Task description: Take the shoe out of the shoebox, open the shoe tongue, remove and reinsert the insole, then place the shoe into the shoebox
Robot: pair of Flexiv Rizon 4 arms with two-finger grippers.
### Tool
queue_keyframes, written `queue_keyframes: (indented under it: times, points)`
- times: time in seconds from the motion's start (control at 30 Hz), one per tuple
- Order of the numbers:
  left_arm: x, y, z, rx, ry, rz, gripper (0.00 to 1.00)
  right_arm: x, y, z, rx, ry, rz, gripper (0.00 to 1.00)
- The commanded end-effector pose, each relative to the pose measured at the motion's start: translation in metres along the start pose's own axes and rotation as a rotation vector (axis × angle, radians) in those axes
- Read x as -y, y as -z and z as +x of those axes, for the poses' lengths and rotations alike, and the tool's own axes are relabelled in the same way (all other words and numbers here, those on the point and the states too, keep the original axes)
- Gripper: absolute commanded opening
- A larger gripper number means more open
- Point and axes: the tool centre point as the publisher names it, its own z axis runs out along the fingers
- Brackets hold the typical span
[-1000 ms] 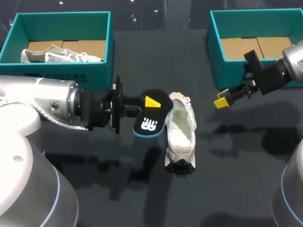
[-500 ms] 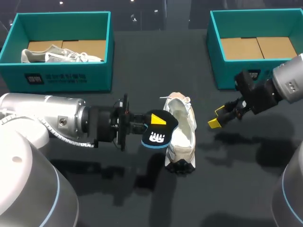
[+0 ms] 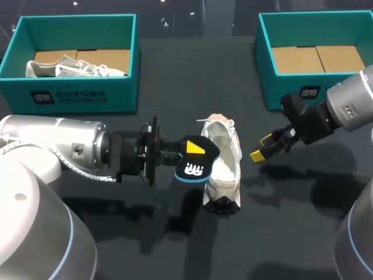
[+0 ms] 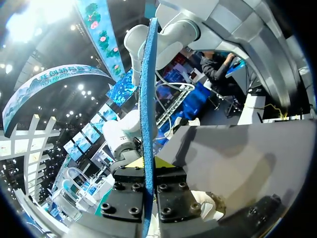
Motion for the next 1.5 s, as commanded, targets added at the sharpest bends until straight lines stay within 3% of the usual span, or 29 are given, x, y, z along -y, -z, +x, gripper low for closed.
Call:
queue_keyframes:
  times: [0.03, 0.23, 0.47, 0.83, 1.5]
  points:
    - [-0.006, -0.008, 0.005, 0.0, 0.013, 0.006, 0.0, 0.005, -0.006, 0.006, 0.004, 0.153, -0.016, 1.0]
    - [-0.013, -0.017, 0.019, 0.005, 0.026, 0.02, 0.0, 0.02, -0.014, 0.017, 0.035, 0.337, -0.034, 1.0]
    - [-0.026, -0.024, 0.027, 0.032, 0.0, 0.055, 0.0, 0.032, -0.032, 0.015, 0.096, 0.417, 0.0, 1.0]
    - [-0.026, -0.024, 0.027, 0.032, 0.0, 0.055, 0.0, 0.033, -0.033, 0.015, 0.102, 0.425, 0.003, 1.0]
    - [-0.046, -0.039, 0.042, -0.003, 0.029, 0.053, 0.0, 0.038, -0.062, 0.019, 0.186, 0.501, 0.156, 1.0]
